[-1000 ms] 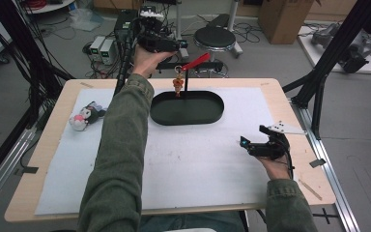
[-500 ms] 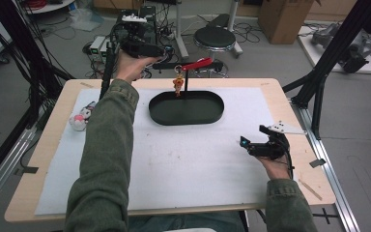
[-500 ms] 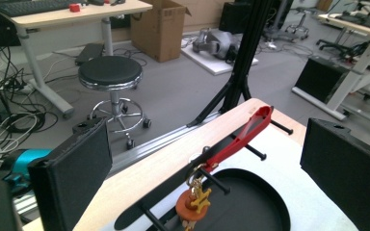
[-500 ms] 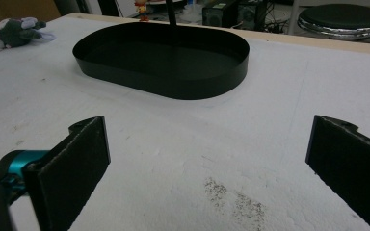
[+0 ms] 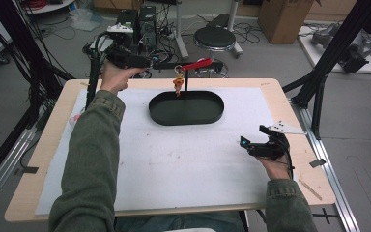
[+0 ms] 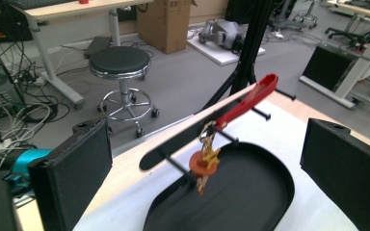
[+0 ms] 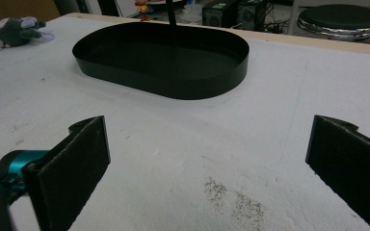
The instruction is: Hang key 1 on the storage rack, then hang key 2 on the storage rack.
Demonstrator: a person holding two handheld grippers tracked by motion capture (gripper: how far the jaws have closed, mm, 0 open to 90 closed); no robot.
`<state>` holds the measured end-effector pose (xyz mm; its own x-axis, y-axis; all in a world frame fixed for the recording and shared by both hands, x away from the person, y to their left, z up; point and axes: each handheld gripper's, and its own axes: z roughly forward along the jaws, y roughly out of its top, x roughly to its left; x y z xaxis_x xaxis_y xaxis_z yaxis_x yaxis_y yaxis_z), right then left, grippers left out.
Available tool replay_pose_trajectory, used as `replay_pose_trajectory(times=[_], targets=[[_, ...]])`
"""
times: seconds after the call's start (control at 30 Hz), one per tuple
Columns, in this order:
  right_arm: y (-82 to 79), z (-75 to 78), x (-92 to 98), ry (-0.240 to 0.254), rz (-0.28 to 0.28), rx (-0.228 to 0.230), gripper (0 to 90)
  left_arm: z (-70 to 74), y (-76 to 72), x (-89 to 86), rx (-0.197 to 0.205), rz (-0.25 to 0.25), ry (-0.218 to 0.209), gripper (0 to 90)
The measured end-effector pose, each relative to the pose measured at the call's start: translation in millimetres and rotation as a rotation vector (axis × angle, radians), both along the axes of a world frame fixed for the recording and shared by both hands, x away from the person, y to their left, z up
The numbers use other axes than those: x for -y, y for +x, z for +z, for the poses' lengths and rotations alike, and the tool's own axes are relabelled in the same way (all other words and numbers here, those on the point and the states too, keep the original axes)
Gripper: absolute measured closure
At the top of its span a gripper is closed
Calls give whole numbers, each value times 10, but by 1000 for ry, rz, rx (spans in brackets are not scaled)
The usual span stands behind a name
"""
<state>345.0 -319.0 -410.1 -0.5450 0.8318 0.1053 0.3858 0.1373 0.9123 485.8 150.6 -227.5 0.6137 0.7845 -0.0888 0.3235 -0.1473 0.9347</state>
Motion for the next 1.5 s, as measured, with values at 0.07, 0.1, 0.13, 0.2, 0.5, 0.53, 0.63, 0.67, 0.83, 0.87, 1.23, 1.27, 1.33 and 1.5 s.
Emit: replay_pose_trajectory(times=[0.07, 0.1, 0.13, 0.2, 0.5, 0.53, 0.63, 0.67, 0.83, 0.87, 1.23, 1.27, 1.33, 1.5], targets=[[-4, 2, -3, 4, 0, -4, 5, -19, -58, -60, 1, 5, 14, 45], [-6, 2, -3, 2, 0, -4, 5, -35, -82, -97, -4, 7, 15, 45], [-7, 3, -4, 1, 0, -3, 5, -51, -98, -126, -8, 8, 14, 45], [-5, 1, -5, -2, 4, 2, 5, -94, -147, -204, -14, 26, 13, 45], [-4, 3, -23, -12, -1, 2, 5, -340, -333, -522, -42, 73, 3, 45], [-4, 4, -25, -16, 0, 7, 5, -368, -349, -552, -46, 76, 0, 45], [-6, 2, -33, -19, 1, -2, 5, -456, -381, -637, -66, 89, 6, 45], [-6, 2, -34, -18, 1, -3, 5, -485, -390, -663, -73, 95, 8, 45], [-2, -1, -33, -19, 0, 1, 5, -601, -416, -785, -98, 121, 16, 45], [-3, -1, -34, -20, 1, 0, 5, -615, -419, -799, -100, 124, 18, 45], [-6, -2, -34, -24, 1, -1, 5, -817, -492, -1038, -128, 149, 43, 45], [-3, -3, -32, -28, 2, 3, 5, -832, -499, -1057, -128, 155, 43, 45], [0, -5, -33, -30, 3, 4, 5, -872, -517, -1117, -133, 166, 58, 45], [-8, -2, -42, -26, 1, -5, 5, -953, -554, -1244, -138, 175, 62, 45]])
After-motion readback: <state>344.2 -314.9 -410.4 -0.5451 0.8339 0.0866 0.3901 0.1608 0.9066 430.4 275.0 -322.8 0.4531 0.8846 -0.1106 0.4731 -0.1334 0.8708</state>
